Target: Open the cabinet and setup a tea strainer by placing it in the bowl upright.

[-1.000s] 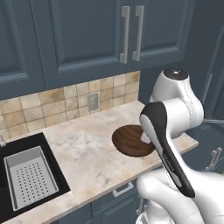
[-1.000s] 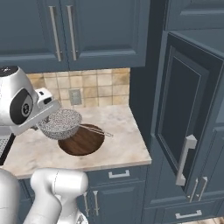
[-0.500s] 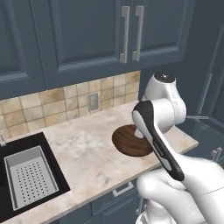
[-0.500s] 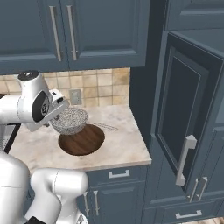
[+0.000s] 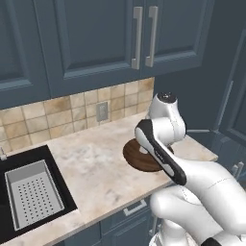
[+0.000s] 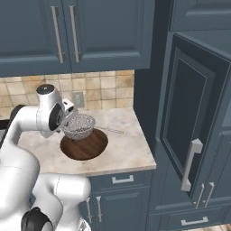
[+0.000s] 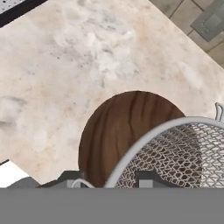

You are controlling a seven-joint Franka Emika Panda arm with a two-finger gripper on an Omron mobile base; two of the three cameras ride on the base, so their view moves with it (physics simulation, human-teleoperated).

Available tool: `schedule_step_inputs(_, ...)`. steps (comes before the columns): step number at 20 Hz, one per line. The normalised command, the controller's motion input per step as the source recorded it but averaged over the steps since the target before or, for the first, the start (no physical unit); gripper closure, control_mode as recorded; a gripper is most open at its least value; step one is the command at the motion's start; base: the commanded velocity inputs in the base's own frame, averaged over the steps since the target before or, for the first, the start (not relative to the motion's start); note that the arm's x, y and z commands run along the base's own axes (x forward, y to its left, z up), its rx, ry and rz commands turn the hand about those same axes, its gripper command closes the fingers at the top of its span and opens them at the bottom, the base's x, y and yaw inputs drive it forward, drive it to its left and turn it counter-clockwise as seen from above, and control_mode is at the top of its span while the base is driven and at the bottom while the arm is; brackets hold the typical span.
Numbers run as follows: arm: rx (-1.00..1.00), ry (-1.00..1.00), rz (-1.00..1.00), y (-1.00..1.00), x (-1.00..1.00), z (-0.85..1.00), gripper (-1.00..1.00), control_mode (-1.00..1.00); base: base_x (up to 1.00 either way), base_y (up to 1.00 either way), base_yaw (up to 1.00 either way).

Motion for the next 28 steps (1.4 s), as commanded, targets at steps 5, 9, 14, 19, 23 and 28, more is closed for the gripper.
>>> schedule_step_inputs(5, 0.0, 0.0, 0.02, 0.14, 0.54, -0.51, 1.0, -1.0, 0.0, 0.0, 0.0)
schedule_step_inputs(9, 0.0, 0.0, 0.0, 0.17, 0.43, -0.49, 1.0, -1.0, 0.0, 0.0, 0.0)
schedule_step_inputs(14, 0.0, 0.0, 0.0, 0.1, 0.34, -0.48, 1.0, -1.0, 0.0, 0.0, 0.0)
schedule_step_inputs(19, 0.0, 0.0, 0.0, 0.0, 0.29, -0.45, 1.0, -1.0, 0.0, 0.0, 0.0)
schedule_step_inputs(23, 0.0, 0.02, 0.0, 0.0, 0.19, -0.31, 1.0, -1.0, 0.0, 0.0, 0.0)
schedule_step_inputs(28, 0.0, 0.06, 0.0, 0.0, 0.11, -0.32, 1.0, -1.0, 0.0, 0.0, 0.0)
